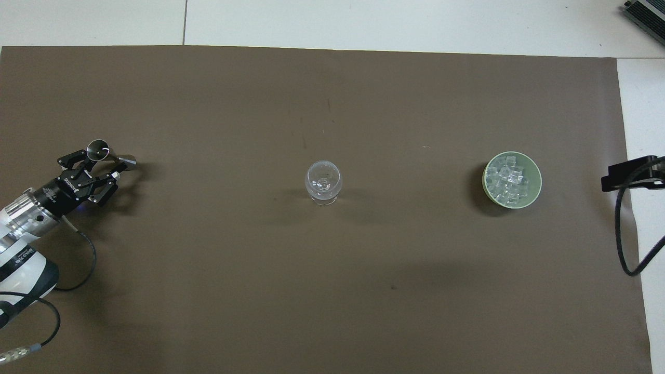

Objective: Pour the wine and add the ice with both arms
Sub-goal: 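Close the left gripper on the silver jigger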

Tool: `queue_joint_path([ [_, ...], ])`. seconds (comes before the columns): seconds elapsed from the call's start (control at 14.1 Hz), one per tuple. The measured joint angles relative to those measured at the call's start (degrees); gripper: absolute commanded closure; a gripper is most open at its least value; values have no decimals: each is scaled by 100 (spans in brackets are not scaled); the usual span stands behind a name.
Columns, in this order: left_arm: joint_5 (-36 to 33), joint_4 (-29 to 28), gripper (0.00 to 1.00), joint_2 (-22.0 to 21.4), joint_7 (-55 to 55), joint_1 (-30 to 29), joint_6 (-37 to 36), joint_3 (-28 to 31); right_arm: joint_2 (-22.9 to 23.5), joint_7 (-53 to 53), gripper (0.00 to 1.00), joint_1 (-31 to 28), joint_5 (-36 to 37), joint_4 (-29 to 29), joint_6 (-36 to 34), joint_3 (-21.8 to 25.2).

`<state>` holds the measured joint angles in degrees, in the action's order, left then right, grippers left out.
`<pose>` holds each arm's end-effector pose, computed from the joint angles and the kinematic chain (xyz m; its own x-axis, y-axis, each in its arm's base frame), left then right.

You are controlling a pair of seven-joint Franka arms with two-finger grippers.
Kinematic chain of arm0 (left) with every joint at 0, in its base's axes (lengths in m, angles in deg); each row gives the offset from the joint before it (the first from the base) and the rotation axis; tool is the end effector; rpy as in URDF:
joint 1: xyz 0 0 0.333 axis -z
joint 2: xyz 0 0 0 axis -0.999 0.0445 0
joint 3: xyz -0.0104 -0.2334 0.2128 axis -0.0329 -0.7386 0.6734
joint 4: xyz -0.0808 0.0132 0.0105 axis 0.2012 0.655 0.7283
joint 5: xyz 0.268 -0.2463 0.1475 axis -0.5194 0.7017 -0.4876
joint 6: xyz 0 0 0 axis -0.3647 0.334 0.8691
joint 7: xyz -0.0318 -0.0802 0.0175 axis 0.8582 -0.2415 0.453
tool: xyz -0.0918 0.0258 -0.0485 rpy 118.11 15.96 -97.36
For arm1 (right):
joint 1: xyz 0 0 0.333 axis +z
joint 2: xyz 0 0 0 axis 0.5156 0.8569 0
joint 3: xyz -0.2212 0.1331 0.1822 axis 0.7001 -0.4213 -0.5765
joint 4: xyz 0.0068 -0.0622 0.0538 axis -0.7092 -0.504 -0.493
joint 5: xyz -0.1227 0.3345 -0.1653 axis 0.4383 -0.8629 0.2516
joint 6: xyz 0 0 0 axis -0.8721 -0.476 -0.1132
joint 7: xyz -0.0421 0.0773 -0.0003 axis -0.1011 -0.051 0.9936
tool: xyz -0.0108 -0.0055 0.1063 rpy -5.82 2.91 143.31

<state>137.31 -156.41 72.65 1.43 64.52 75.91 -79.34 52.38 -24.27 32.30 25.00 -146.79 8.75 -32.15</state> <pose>0.5387 0.1584 0.2110 -0.1263 0.1653 -0.9781 0.7556 0.6549 0.0131 0.5300 -0.0375 0.6511 0.9966 -0.0761 -0.0311 -0.0756 -0.9970 0.0158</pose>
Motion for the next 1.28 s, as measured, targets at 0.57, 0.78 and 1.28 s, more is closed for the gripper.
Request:
queue_joint_path([
  [0.57, 11, 0, 49, 0, -38, -7, -42, 12, 0, 0, 0, 0, 0, 0, 0, 0],
  [0.78, 15, 0, 51, 0, -45, -9, -54, 17, 0, 0, 0, 0, 0, 0, 0, 0],
  [1.28, 46, 1, 57, 0, -56, -14, -62, 22, 0, 0, 0, 0, 0, 0, 0, 0],
])
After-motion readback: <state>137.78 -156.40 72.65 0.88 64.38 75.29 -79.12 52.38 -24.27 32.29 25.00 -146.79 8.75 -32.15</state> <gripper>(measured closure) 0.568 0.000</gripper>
